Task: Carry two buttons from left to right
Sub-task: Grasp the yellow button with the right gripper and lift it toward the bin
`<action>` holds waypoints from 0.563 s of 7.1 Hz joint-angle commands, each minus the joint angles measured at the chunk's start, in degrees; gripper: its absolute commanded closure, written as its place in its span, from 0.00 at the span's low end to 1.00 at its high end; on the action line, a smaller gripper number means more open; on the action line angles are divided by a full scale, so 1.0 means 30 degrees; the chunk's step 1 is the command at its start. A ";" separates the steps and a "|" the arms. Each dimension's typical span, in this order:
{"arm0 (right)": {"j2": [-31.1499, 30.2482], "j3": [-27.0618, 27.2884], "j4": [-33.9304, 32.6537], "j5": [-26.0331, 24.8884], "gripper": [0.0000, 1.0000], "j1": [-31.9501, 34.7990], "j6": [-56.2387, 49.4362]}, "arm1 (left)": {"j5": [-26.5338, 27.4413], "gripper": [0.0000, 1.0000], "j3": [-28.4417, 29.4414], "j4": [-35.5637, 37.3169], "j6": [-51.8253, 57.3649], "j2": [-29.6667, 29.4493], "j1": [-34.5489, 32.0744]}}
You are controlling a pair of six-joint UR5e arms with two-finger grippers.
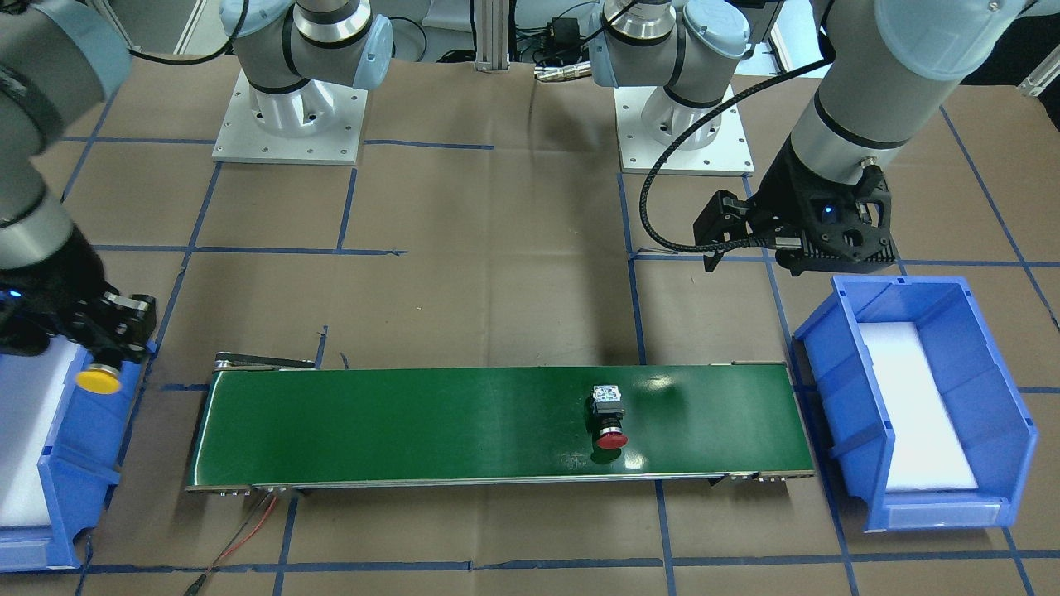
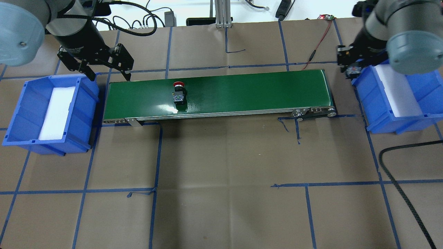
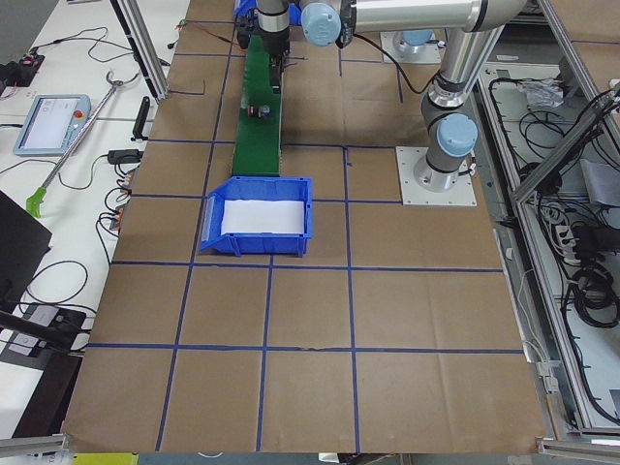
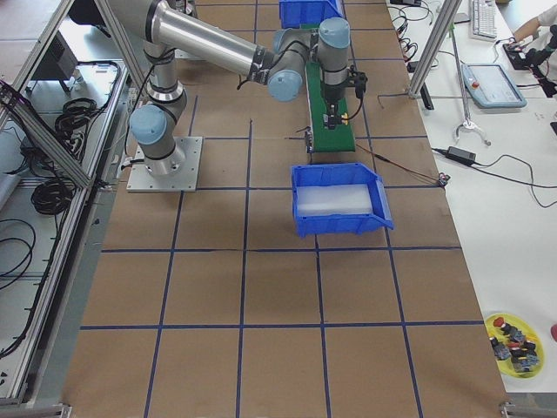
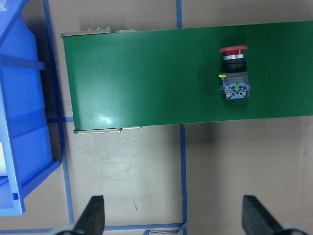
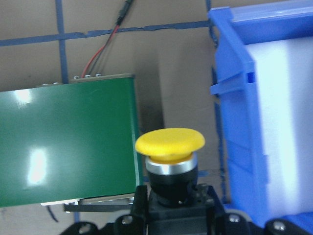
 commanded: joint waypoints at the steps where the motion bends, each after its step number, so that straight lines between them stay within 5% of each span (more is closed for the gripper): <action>1: -0.0249 -0.0183 0.0016 0.0063 0.95 -0.4060 -0.5973 | 0.0000 0.00 0.0000 0.0000 0.0023 -0.0002 0.0022; 4: 0.2734 0.1419 -0.4008 -0.0112 0.97 -0.4686 -0.6192 | 0.0000 0.00 0.0000 0.0000 0.0023 -0.0002 -0.0007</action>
